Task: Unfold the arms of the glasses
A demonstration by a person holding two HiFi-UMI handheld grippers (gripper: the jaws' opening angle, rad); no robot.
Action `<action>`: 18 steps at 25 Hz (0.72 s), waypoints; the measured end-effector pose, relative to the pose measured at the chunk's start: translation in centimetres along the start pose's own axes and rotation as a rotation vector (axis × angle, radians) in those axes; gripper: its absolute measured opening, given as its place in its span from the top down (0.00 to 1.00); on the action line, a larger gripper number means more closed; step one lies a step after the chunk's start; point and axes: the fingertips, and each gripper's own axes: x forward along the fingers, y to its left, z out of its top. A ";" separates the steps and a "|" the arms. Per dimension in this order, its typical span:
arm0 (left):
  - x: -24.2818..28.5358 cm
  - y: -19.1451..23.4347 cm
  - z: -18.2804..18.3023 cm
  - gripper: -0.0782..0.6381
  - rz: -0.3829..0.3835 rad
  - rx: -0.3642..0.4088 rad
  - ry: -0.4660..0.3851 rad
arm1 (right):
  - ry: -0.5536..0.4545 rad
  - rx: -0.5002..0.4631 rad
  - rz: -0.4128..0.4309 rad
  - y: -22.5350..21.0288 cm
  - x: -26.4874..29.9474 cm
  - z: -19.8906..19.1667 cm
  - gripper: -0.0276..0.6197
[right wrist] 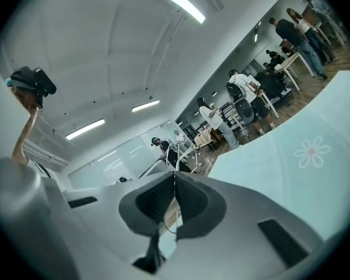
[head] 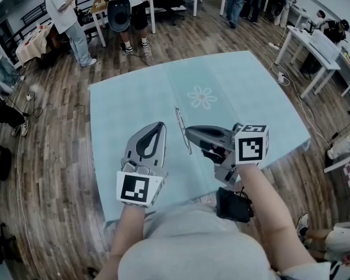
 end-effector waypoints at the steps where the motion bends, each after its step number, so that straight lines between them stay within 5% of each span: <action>1: -0.1 -0.1 0.0 0.88 -0.008 0.000 -0.002 | 0.004 0.011 0.006 0.0 0.0 -0.1 0.94; 16: -0.3 -0.6 -1.8 0.87 -0.122 -0.188 0.032 | -0.036 0.294 0.202 0.5 -1.3 -0.8 0.94; 18: -0.1 -0.7 -2.0 0.76 -0.144 -0.210 0.038 | -0.034 0.309 0.206 0.3 -1.3 -1.0 0.94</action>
